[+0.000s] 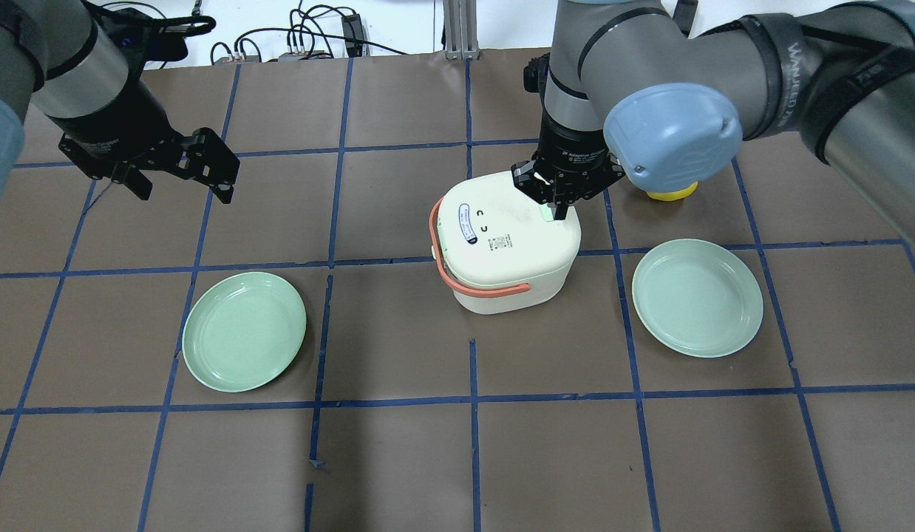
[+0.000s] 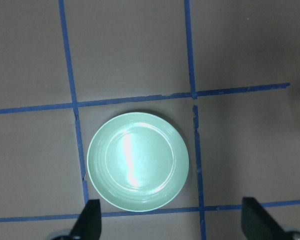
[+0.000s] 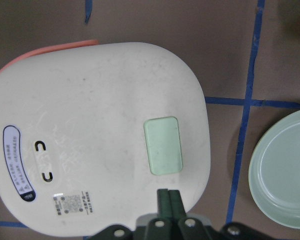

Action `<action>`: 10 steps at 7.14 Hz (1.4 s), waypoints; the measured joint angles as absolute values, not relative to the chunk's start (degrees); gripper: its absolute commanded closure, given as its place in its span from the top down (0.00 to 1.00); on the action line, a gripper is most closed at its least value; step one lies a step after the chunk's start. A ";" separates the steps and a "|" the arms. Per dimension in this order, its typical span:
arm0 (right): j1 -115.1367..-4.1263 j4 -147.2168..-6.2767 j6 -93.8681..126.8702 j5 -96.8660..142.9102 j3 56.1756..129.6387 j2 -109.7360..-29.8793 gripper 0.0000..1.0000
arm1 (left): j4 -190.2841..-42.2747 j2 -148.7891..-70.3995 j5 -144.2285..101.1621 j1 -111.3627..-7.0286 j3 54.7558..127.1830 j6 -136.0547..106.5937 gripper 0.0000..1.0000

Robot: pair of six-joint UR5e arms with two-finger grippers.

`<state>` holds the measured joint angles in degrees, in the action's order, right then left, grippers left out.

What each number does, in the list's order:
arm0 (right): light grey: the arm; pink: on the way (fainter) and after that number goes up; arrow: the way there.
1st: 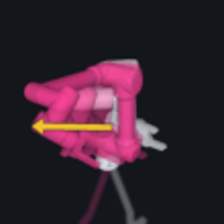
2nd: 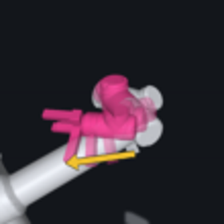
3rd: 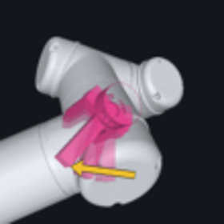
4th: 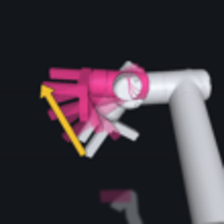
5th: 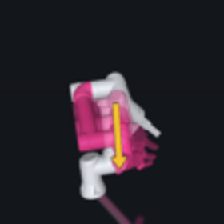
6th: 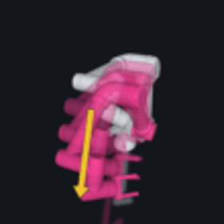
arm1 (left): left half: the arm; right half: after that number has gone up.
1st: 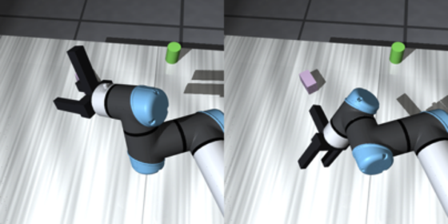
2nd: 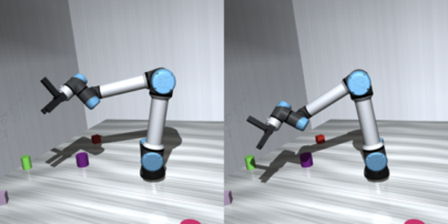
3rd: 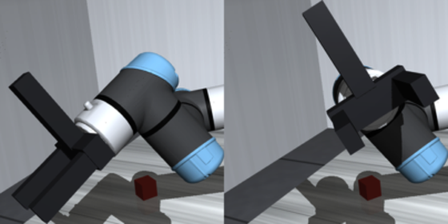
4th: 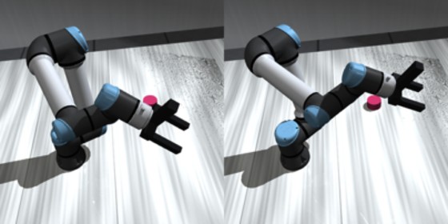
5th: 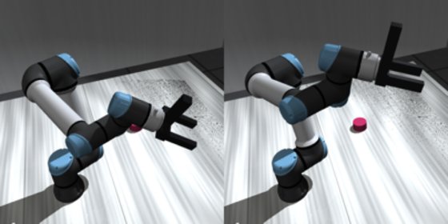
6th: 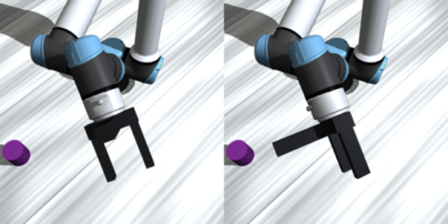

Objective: Press rice cooker button
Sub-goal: 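Press down on the green button with the closed right gripper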

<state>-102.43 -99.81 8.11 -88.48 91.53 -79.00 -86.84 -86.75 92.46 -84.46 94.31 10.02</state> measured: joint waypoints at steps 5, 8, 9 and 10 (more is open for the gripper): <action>-102.48 -102.98 7.00 -88.51 91.72 -77.06 0.12 | -86.83 -86.75 92.46 -84.46 94.31 10.02 1.00; -102.48 -103.56 6.95 -88.58 91.75 -76.28 0.12 | -86.84 -86.75 92.46 -84.46 94.31 10.02 1.00; -102.48 -103.62 6.93 -88.59 91.75 -76.16 0.12 | -86.84 -86.75 92.46 -84.47 94.31 10.02 1.00; -102.48 -103.72 6.91 -88.59 91.71 -75.90 0.12 | -86.84 -86.75 92.46 -84.46 94.31 10.02 1.00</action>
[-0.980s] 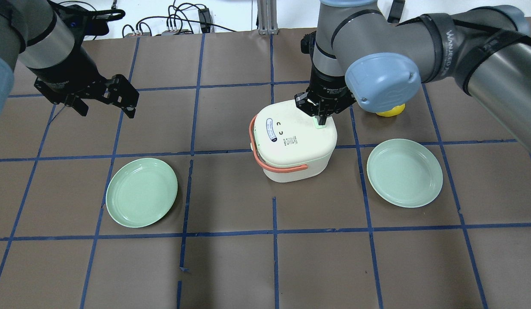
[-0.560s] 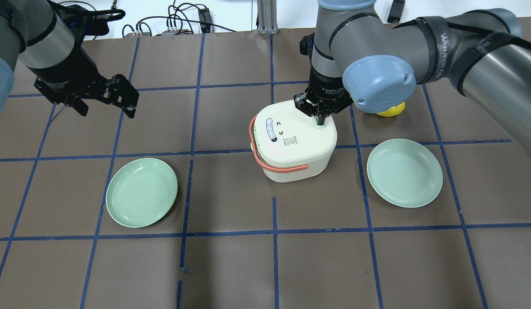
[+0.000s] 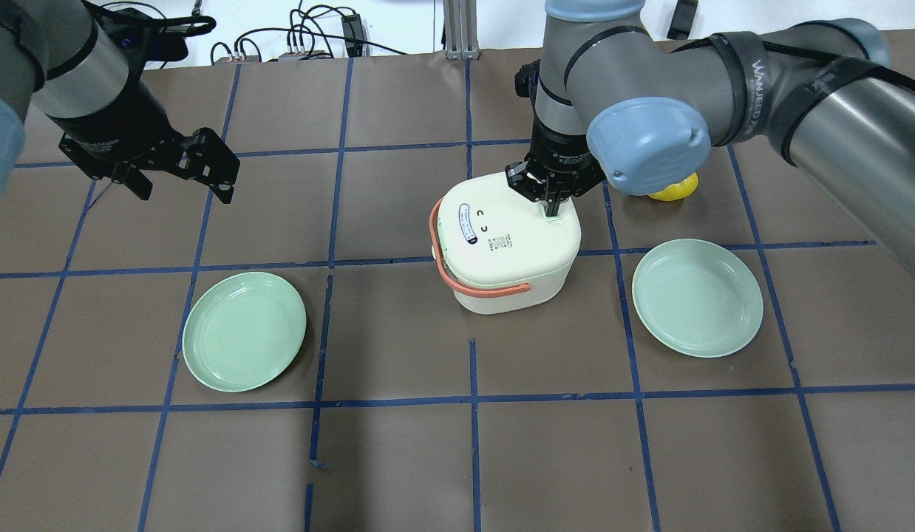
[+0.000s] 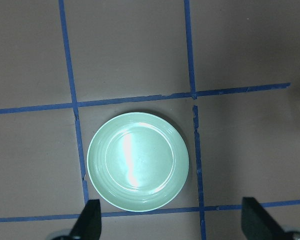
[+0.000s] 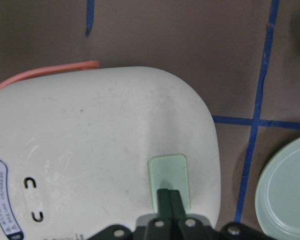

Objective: Press rice cooker button
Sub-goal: 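Press down on the green button with the closed right gripper, then lift the right gripper away as the rice cooker lid pops open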

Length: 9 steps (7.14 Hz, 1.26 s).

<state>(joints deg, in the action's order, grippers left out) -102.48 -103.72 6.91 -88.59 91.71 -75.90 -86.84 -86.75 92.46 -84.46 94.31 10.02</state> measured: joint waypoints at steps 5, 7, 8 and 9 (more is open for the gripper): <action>-102.48 -104.48 6.89 -88.59 91.75 -75.20 0.13 | -86.84 -86.75 92.46 -84.46 94.31 10.02 1.00; -102.48 -104.43 6.94 -88.78 91.58 -75.33 0.38 | -86.84 -86.75 92.46 -84.46 94.31 10.02 1.00; -102.49 -103.95 7.23 -89.00 91.03 -75.90 0.90 | -86.84 -86.75 92.46 -84.46 94.31 10.02 1.00; -102.58 -102.48 7.63 -89.12 89.86 -77.02 1.00 | -86.83 -86.75 92.46 -84.46 94.30 10.02 1.00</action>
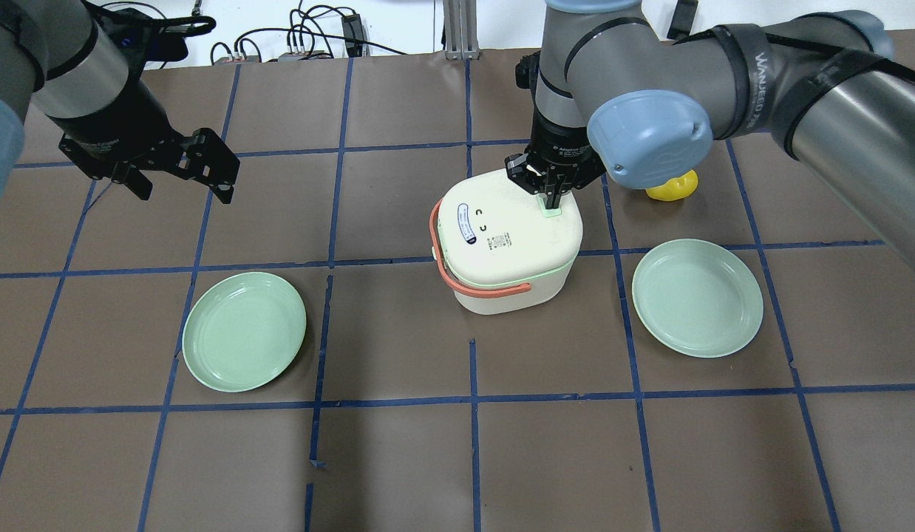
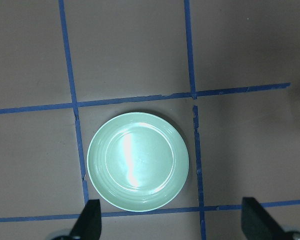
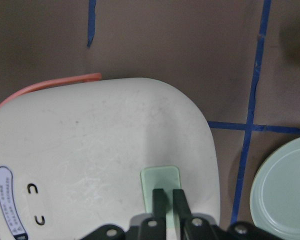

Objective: Press rice cooker button
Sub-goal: 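Lift the right gripper away as the rice cooker lid pops open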

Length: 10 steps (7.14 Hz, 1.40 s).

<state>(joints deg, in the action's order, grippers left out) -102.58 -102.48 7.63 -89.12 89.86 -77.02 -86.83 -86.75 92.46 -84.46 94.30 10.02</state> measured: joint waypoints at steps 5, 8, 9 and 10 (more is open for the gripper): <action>-98.31 -86.87 7.05 -89.32 78.31 -80.76 1.00 | -86.84 -86.75 92.46 -84.46 94.31 10.02 1.00; -96.09 -85.51 5.79 -89.44 77.70 -80.75 1.00 | -86.84 -86.75 92.46 -84.46 94.31 10.02 1.00; -95.80 -85.46 5.19 -90.35 77.74 -80.75 1.00 | -86.84 -86.75 92.46 -84.46 94.31 10.02 1.00; -95.58 -85.44 4.06 -91.50 77.79 -80.74 1.00 | -86.83 -86.75 92.46 -84.46 94.31 10.02 1.00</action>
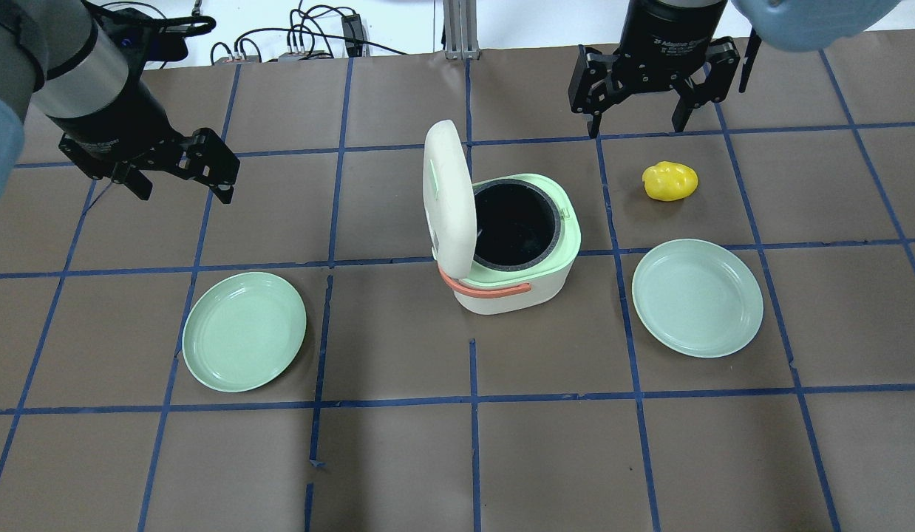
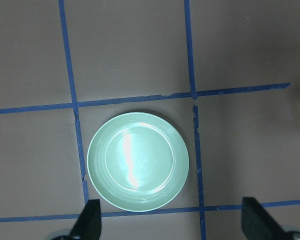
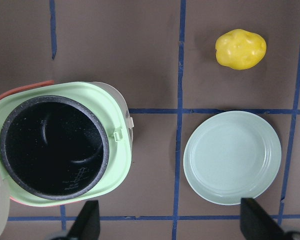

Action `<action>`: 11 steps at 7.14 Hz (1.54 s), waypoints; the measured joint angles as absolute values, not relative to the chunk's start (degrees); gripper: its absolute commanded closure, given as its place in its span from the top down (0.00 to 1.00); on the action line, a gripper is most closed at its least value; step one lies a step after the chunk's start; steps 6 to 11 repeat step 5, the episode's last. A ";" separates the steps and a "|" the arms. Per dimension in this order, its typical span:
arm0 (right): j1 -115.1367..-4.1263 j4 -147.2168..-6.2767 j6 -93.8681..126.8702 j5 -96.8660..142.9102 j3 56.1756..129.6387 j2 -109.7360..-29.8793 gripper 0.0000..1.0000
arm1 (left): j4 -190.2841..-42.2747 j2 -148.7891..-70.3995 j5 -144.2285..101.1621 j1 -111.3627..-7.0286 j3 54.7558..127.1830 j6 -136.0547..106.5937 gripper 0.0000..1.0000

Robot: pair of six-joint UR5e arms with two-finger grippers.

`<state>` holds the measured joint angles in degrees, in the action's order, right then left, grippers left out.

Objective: Press rice cooker button
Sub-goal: 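Lift the right gripper away as the rice cooker lid pops open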

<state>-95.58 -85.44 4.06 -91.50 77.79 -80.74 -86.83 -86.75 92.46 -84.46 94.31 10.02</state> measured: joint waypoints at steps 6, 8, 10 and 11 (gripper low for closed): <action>-95.98 -85.49 2.37 -91.37 77.95 -80.67 1.00 | -86.84 -86.75 92.46 -84.46 94.31 10.02 1.00; -95.98 -85.49 2.37 -91.37 77.95 -80.67 1.00 | -86.84 -86.75 92.46 -84.46 94.31 10.02 1.00; -95.98 -85.49 2.37 -91.37 77.95 -80.67 1.00 | -86.84 -86.75 92.46 -84.46 94.31 10.02 1.00; -95.98 -85.49 2.37 -91.37 77.95 -80.67 1.00 | -86.84 -86.75 92.46 -84.46 94.31 10.02 1.00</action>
